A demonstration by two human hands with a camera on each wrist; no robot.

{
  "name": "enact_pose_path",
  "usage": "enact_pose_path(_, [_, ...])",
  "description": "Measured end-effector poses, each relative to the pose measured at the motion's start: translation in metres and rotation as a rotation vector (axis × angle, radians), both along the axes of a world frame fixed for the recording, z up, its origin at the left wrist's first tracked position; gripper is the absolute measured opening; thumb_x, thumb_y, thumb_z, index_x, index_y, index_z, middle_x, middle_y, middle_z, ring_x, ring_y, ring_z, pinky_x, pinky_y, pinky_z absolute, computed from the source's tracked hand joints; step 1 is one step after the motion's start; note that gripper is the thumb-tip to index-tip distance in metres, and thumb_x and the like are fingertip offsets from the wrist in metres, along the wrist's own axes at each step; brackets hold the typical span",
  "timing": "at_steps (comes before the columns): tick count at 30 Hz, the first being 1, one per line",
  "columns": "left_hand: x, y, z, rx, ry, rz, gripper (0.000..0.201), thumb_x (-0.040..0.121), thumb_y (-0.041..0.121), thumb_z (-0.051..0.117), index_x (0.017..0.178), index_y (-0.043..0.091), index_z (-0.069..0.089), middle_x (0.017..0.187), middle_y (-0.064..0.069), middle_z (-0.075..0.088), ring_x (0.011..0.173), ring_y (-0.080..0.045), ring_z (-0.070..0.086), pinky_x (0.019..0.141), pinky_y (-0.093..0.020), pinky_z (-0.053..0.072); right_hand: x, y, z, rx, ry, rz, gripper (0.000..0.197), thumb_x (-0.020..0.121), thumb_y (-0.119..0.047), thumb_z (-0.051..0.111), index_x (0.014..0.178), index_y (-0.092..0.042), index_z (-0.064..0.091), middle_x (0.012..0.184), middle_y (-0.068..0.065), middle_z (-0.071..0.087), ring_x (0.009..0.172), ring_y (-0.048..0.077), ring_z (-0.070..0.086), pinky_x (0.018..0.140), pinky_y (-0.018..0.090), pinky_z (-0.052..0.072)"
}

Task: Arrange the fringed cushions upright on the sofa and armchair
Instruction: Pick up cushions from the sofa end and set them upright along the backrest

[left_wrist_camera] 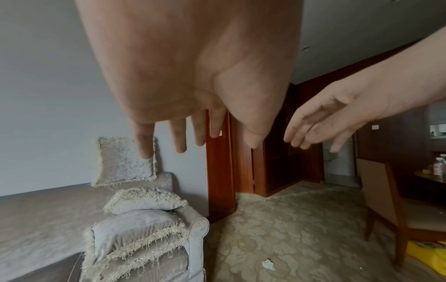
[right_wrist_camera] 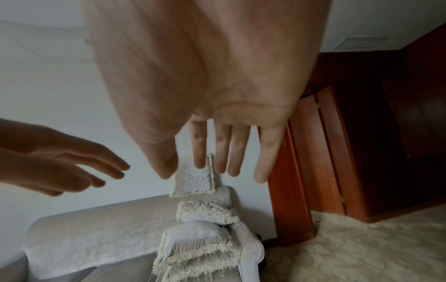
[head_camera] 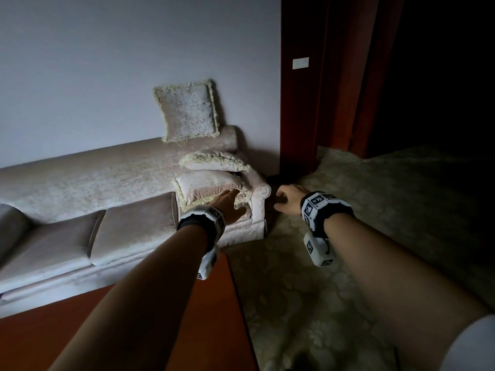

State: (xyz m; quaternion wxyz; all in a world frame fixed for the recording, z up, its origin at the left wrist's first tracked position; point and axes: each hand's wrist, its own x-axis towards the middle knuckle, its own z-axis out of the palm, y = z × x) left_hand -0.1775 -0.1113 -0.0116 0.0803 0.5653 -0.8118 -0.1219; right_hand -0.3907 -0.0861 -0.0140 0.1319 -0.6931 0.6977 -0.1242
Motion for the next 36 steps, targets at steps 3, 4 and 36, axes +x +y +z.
enact_pose_path(3, [-0.017,-0.041,-0.009,0.022,0.001,0.014,0.064,0.095,0.033,0.054,0.149,0.01,0.027,0.151,-0.014,0.035,0.136,-0.032,0.038,0.108,-0.04,0.034,-0.016,-0.046,-0.006,0.026,0.01,-0.002,0.038,0.089,-0.032,0.065,0.122,-0.015,0.058,0.128,0.006,0.057,0.117,0.024,0.055,0.085,0.027,0.041])
enact_pose_path(4, [-0.022,-0.058,-0.012,0.032,0.002,0.022,0.063,0.095,0.032,0.055,0.147,0.009,0.029,0.149,-0.015,0.038,0.134,-0.032,0.04,0.106,-0.039,0.036,-0.021,-0.063,-0.008,0.033,0.009,0.003,0.038,0.088,-0.033,0.065,0.121,-0.015,0.059,0.127,0.006,0.059,0.115,0.024,0.056,0.085,0.028,0.043])
enact_pose_path(36, [-0.042,-0.586,-0.035,0.008,0.006,0.448,0.023,0.087,0.025,0.061,0.105,0.012,0.065,0.109,-0.01,0.067,0.103,-0.029,0.061,0.088,-0.038,0.05,-0.067,-0.656,-0.024,0.161,-0.018,0.351,0.021,0.086,-0.021,0.06,0.08,-0.004,0.069,0.083,0.013,0.07,0.087,0.032,0.065,0.077,0.032,0.052])
